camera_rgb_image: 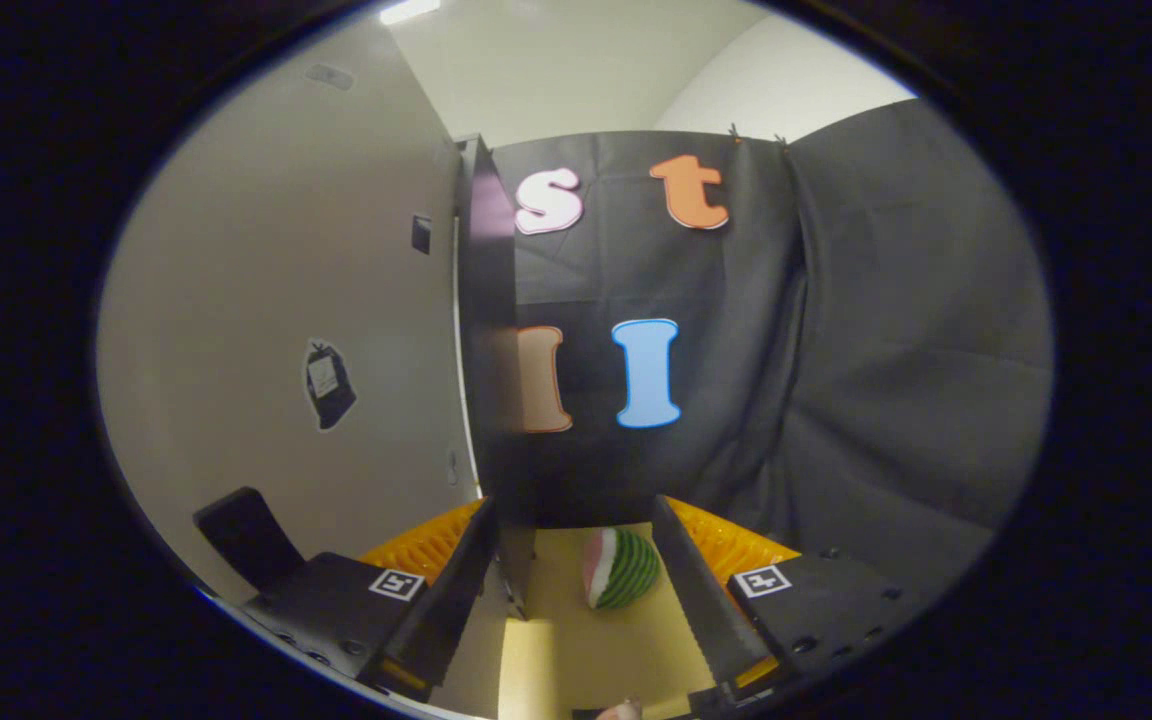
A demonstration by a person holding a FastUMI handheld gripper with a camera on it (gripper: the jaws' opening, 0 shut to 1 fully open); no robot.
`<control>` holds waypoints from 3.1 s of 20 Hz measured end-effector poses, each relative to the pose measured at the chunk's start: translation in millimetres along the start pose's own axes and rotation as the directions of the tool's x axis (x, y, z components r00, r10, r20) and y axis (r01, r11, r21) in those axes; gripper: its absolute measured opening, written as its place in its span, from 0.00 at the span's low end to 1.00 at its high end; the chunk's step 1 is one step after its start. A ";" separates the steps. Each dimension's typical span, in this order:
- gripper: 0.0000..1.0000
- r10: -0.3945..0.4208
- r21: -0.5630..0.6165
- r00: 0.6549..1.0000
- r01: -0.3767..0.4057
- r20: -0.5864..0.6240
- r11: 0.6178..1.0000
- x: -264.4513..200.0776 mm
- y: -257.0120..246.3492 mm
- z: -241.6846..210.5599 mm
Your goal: Open the shoe cabinet door, grab the shoes and put them into the shoe cabinet, then close the shoe cabinet door.
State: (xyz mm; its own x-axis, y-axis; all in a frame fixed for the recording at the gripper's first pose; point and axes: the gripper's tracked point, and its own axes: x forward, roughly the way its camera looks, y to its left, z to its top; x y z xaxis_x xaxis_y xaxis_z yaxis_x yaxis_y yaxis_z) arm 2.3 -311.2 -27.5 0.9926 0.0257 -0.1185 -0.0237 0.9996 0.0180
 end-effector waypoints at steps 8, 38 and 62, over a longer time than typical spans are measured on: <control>0.94 0.013 -0.020 1.000 -0.013 0.002 1.000 -5.4 32.0 -0.2; 0.94 0.133 0.007 0.991 -0.133 -0.021 0.991 94.5 356.3 -34.7; 0.95 0.027 -0.019 0.999 -0.026 0.043 0.999 113.9 376.0 -36.0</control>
State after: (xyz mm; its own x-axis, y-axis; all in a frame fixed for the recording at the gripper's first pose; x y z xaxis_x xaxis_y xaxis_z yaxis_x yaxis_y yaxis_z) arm 102.1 68.1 -69.9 0.9958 0.0522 -0.0756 -0.0522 0.9986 0.0025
